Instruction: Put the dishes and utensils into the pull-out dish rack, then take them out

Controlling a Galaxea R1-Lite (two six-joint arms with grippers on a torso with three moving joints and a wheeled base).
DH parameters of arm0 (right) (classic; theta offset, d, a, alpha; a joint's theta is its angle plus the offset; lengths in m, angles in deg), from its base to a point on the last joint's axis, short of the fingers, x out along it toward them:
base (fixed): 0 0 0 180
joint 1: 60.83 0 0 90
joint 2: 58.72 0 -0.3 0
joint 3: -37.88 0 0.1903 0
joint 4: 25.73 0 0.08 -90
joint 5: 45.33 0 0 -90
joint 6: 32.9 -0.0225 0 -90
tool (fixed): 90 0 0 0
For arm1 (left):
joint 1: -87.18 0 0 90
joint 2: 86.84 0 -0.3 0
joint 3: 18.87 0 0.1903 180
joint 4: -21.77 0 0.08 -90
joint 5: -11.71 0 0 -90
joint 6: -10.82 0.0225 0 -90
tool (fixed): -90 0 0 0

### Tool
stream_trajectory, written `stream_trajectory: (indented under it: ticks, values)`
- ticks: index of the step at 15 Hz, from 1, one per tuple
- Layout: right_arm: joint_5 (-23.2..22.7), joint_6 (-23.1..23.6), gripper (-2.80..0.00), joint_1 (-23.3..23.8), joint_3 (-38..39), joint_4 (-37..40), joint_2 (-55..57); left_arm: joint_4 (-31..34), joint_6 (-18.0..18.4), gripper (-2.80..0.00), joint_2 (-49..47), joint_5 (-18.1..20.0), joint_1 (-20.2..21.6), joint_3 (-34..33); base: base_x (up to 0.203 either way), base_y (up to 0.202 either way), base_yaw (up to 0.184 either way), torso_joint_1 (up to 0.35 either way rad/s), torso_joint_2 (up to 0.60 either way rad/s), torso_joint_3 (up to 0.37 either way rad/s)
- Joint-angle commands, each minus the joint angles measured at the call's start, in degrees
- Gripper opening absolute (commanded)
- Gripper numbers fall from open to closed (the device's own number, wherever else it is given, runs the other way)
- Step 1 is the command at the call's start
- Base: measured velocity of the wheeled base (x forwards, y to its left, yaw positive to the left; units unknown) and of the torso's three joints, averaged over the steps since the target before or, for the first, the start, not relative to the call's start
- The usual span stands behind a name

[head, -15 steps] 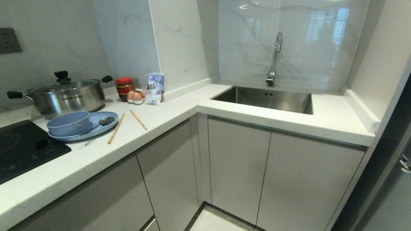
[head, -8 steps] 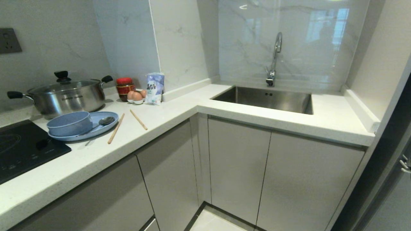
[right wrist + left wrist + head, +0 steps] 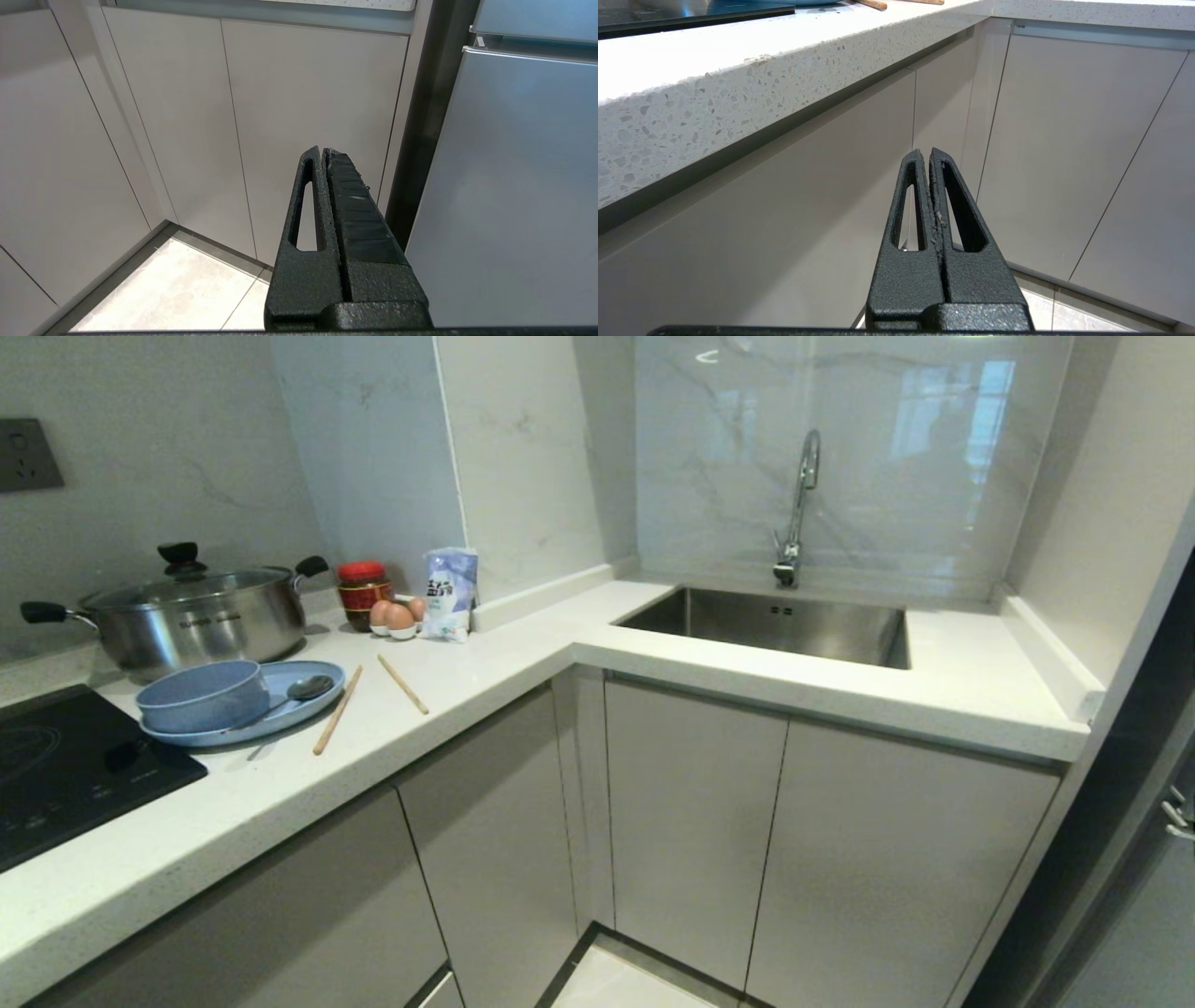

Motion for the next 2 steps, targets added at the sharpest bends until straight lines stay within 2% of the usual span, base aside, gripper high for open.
stream_trajectory:
  ticks: [1, 2]
  values:
    - [-0.1, 0.4, -2.80, 0.0, 0.0, 0.0, 0.0, 0.0, 0.0, -2.80, 0.0, 0.0, 0.0, -0.8, 0.000, 0.000, 0.000, 0.000, 0.00, 0.000]
    - [0.0, 0.1, -2.80, 0.0, 0.0, 0.0, 0.0, 0.0, 0.0, -2.80, -0.1, 0.0, 0.0, -0.8, 0.000, 0.000, 0.000, 0.000, 0.00, 0.000]
